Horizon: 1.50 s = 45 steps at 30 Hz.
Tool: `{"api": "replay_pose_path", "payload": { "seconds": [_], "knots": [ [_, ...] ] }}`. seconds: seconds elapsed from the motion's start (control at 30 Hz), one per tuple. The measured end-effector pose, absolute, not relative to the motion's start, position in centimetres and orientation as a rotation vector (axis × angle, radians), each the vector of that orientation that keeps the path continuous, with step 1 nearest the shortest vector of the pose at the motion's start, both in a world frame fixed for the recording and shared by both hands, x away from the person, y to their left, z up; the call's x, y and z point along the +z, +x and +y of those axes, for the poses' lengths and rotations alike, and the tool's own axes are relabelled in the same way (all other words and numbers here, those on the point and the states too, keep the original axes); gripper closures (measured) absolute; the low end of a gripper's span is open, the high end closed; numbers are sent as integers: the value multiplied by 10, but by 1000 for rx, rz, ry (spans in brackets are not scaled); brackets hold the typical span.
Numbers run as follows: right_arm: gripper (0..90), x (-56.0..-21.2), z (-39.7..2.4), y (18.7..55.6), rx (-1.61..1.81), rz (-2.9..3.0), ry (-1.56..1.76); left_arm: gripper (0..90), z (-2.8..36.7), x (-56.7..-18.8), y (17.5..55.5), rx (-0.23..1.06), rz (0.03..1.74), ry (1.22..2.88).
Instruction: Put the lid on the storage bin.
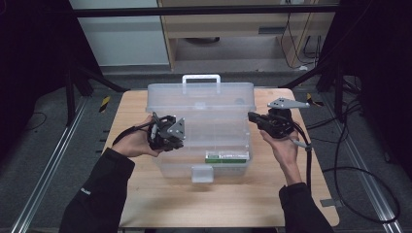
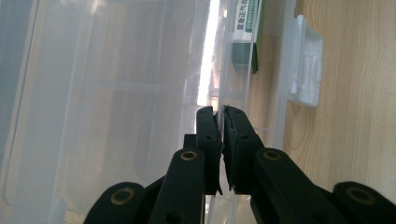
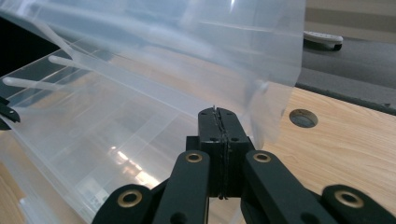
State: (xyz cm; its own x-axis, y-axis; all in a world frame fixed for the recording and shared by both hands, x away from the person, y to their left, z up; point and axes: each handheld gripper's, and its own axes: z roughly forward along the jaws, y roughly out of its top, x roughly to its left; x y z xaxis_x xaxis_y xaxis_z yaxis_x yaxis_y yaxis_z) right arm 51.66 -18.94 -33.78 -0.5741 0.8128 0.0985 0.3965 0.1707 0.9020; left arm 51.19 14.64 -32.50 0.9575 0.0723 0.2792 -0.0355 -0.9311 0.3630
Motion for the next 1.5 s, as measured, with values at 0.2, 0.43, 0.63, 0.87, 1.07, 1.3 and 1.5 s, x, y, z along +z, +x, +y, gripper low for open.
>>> {"api": "replay_pose_path", "payload": {
  "seconds": [0.2,0.43,0.63,0.87,1.07,1.3,1.5],
  "knots": [
    [900,-342,-189,513,1367,2067,1131,821,144,-325,505,458,32,2741],
    [900,-343,-189,512,1354,2080,1116,773,157,-310,495,471,146,2602],
    [900,-343,-189,511,1348,2086,1113,760,166,-311,496,451,218,2560],
    [900,-344,-189,511,1339,2091,1106,755,176,-309,496,456,274,2511],
    [900,-344,-189,511,1336,2100,1104,740,178,-311,495,469,297,2470],
    [900,-344,-189,510,1332,2110,1099,734,185,-318,497,479,374,2414],
    [900,-345,-189,511,1324,2115,1096,643,187,-321,496,486,423,2370]
  ]
}}
